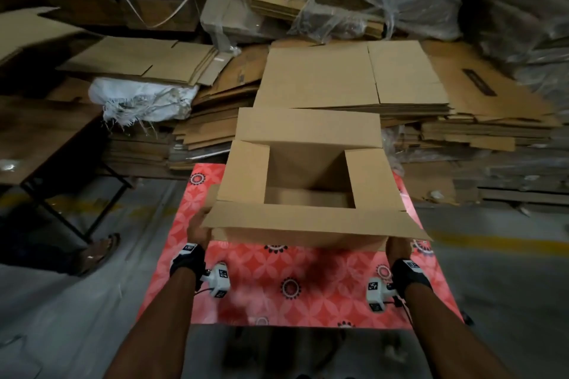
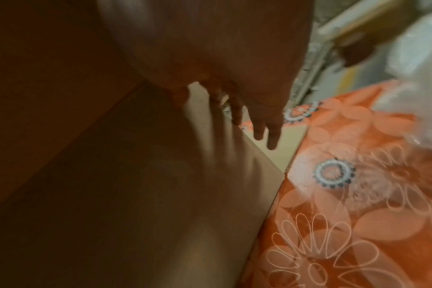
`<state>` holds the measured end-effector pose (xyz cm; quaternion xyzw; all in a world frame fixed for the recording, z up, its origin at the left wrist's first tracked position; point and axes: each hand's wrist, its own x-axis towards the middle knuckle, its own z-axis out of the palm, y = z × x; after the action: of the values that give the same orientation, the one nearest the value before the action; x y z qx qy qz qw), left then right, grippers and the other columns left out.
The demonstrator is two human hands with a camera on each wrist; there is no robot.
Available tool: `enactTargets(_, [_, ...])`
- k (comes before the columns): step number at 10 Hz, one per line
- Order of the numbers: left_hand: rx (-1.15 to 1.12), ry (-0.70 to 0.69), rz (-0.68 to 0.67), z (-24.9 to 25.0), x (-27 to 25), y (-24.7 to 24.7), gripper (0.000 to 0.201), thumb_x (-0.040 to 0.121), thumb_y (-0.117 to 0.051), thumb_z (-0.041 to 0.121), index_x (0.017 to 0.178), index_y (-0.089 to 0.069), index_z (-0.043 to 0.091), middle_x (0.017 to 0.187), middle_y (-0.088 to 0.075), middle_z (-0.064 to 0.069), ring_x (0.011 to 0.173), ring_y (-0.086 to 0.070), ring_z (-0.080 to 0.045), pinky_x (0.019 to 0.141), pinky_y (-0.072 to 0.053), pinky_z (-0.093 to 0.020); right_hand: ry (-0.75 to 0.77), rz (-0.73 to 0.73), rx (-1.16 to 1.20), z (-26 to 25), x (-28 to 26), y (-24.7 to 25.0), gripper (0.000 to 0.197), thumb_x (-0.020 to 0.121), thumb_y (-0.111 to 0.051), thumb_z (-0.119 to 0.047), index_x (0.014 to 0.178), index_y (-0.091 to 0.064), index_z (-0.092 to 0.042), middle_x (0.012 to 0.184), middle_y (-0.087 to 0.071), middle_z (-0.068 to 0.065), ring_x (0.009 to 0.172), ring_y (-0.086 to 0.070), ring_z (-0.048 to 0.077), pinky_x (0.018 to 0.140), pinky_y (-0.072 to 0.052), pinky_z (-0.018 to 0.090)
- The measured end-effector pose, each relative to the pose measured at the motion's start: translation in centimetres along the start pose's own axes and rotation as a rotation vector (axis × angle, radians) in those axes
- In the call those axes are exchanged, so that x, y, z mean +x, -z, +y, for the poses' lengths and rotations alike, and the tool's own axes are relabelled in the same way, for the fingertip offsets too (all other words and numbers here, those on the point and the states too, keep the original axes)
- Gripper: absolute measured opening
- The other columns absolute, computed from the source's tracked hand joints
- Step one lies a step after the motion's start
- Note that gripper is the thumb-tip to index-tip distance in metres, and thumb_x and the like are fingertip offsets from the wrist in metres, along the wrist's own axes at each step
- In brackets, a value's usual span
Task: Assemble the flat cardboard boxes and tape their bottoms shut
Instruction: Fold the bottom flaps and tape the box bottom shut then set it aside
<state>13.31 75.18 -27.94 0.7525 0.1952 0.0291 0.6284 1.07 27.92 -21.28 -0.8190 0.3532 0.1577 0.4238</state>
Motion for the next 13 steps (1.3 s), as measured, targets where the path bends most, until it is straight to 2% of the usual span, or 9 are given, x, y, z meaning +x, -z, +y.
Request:
enactTargets(1, [-0.338, 0.076, 0.028, 4.0, 0.5, 0.6, 0.02, 0.09, -0.058, 0.029, 0.093, -0.07, 0.015, 0.081, -0.064, -0.001, 0.072, -0.053, -0.02, 0.05, -0.046, -0.022, -0.057, -0.018, 0.024, 1.4, -0.2, -0.7, 0.013, 0.107, -0.04, 0.0, 0.111, -0.048, 0.01, 0.077, -0.043, 0.026, 0.06, -0.054, 0.025, 0.081, -0.058, 0.052])
enactTargets(2, [-0.136, -0.108, 0.045, 9.3, 0.9, 0.8, 0.016, 0.091, -0.059, 0.025, 0.095, -0.071, 0.015, 0.08, -0.069, 0.009, 0.066, -0.056, -0.007, 0.056, -0.043, -0.023, -0.018, 0.079, 0.404, 0.3, 0.0, -2.2, 0.027, 0.101, -0.04, -0.004, 0.12, -0.055, 0.011, 0.109, -0.06, 0.038, 0.082, -0.059, 0.036, 0.088, -0.056, 0.054])
enactTargets(3, [0.288, -0.456, -0.148, 14.5, -0.1, 0.0, 0.018, 0.089, -0.06, 0.027, 0.097, -0.075, 0.019, 0.093, -0.077, 0.007, 0.084, -0.069, -0.008, 0.078, -0.052, -0.026, 0.215, 0.371, 1.067, -1.6, 0.0, -4.1, 0.051, 0.091, -0.049, -0.039, 0.134, -0.056, -0.011, 0.125, -0.061, 0.007, 0.098, -0.06, 0.027, 0.079, -0.057, 0.044])
enactTargets(4, [0.89, -0.591, -0.486, 17.1, -1.0, -2.9, 0.027, 0.089, -0.056, 0.04, 0.111, -0.071, 0.034, 0.105, -0.074, 0.002, 0.095, -0.068, -0.019, 0.087, -0.053, -0.035, 0.298, 0.501, 1.373, -3.6, -3.0, -3.8, 0.045, 0.094, -0.052, -0.058, 0.125, -0.056, -0.024, 0.113, -0.061, 0.007, 0.095, -0.068, 0.029, 0.07, -0.06, 0.041])
enactTargets(6, [1.327, -0.458, -0.631, 14.8, -2.2, -9.6, 0.05, 0.09, -0.043, 0.057, 0.131, -0.065, 0.041, 0.132, -0.062, -0.016, 0.116, -0.06, -0.042, 0.098, -0.051, -0.047, 0.423, 0.735, 1.389, -2.1, -2.1, -3.1, 0.044, 0.085, -0.055, -0.02, 0.128, -0.049, -0.021, 0.114, -0.05, 0.009, 0.078, -0.062, 0.023, 0.059, -0.049, 0.034])
enactTargets(8, [1.485, -0.472, -0.422, 13.1, -2.2, -10.5, 0.054, 0.104, -0.028, 0.059, 0.136, -0.061, 0.03, 0.136, -0.043, -0.015, 0.125, -0.044, -0.039, 0.099, -0.045, -0.051, 0.358, 0.965, 0.74, 1.6, -2.0, -3.0, 0.05, 0.073, -0.067, -0.001, 0.118, -0.064, -0.023, 0.126, -0.048, 0.012, 0.106, -0.056, 0.03, 0.089, -0.05, 0.049])
enactTargets(9, [1.514, -0.519, -0.364, 13.1, -2.8, -10.2, 0.056, 0.102, -0.025, 0.062, 0.131, -0.064, 0.034, 0.139, -0.039, -0.012, 0.125, -0.042, -0.038, 0.095, -0.045, -0.051, 0.386, 0.934, 0.143, 1.3, -2.4, -3.4, 0.033, 0.082, -0.065, -0.013, 0.105, -0.068, -0.036, 0.133, -0.046, 0.0, 0.13, -0.041, 0.035, 0.105, -0.03, 0.055])
enactTargets(11, [1.479, -0.589, -0.192, 15.8, -4.0, -9.8, 0.043, 0.097, -0.055, 0.034, 0.138, -0.048, 0.022, 0.133, -0.043, -0.013, 0.116, -0.051, -0.04, 0.083, -0.051, -0.05, 0.651, 0.779, -0.316, 0.0, -2.3, -2.1, 0.038, 0.07, -0.055, -0.021, 0.103, -0.072, -0.032, 0.113, -0.066, -0.006, 0.115, -0.048, 0.028, 0.1, -0.028, 0.051])
enactTargets(13, [1.104, -0.502, 0.052, 19.7, -1.4, -5.4, 0.049, 0.092, -0.059, 0.003, 0.139, -0.047, 0.009, 0.126, -0.053, -0.026, 0.113, -0.058, -0.05, 0.088, -0.05, -0.056, 0.573, 0.579, -0.489, -2.6, -2.8, -2.7, 0.029, 0.079, -0.061, -0.022, 0.108, -0.064, -0.022, 0.112, -0.06, 0.006, 0.103, -0.05, 0.032, 0.086, -0.038, 0.046])
